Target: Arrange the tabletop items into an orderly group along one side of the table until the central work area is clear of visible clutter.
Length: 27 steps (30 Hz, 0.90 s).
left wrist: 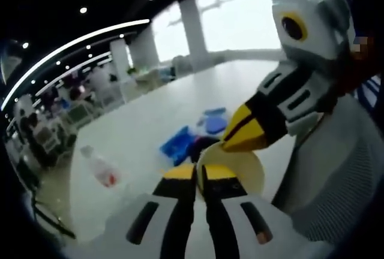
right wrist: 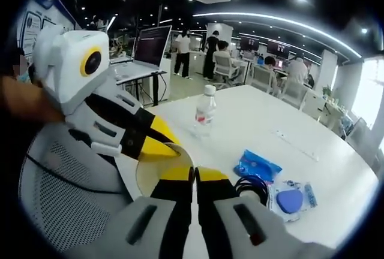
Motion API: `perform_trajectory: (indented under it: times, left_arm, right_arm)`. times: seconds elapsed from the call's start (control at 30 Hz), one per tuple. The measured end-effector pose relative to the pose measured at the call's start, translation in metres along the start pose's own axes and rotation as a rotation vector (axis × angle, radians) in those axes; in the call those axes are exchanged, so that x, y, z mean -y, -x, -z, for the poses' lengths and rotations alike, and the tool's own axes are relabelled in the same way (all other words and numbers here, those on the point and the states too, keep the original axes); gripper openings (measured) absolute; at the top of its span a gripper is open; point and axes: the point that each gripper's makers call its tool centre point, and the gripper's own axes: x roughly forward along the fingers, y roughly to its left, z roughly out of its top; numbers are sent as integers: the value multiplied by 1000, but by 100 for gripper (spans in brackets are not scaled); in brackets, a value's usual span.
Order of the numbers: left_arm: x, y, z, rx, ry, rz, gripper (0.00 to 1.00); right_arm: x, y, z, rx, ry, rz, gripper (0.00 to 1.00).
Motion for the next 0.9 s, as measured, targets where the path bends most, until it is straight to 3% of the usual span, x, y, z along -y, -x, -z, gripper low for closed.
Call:
perform_trajectory:
  times: [0.57,0.73,0.8,0.9]
  left_arm:
    - [-10,-2,10,-72,174,-36,1]
    - [-10,-4,13,-94,262,-46,1]
    - [-9,-5,14,-99,346,-49,1]
    - [-11,-6,13,-98,407,-52,1]
  right_arm:
    - [5,-4,-1,-2,27,41,11]
    - [7,-12,1,-13,10,51,9]
    - [7,-16,3,-18,1,54,7]
    - [8,-17,2,-13,-5,56,4]
